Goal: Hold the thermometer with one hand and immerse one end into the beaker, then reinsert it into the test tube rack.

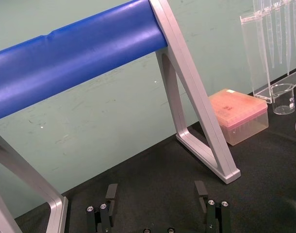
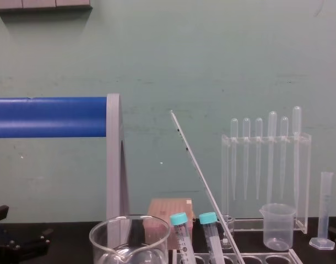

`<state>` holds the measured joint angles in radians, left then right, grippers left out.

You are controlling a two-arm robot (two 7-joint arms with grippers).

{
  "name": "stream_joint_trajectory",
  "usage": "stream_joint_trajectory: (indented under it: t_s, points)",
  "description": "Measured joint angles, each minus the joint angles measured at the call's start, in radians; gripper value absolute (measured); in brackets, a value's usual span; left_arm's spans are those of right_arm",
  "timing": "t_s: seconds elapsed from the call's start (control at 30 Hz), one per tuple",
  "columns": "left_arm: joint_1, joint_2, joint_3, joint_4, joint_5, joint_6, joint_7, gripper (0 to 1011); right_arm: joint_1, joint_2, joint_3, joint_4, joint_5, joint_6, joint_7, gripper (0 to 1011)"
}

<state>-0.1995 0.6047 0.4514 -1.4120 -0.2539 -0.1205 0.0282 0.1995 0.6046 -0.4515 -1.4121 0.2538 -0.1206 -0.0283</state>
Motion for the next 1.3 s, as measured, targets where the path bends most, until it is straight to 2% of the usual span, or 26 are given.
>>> stream_joint_trajectory:
  t_s: [1.3]
  points:
    - [0.000,0.000,0.000,0.000,0.000,0.000,0.000,1008,0.000,0.000,0.000,0.000,0.000,0.000,0.000,1003]
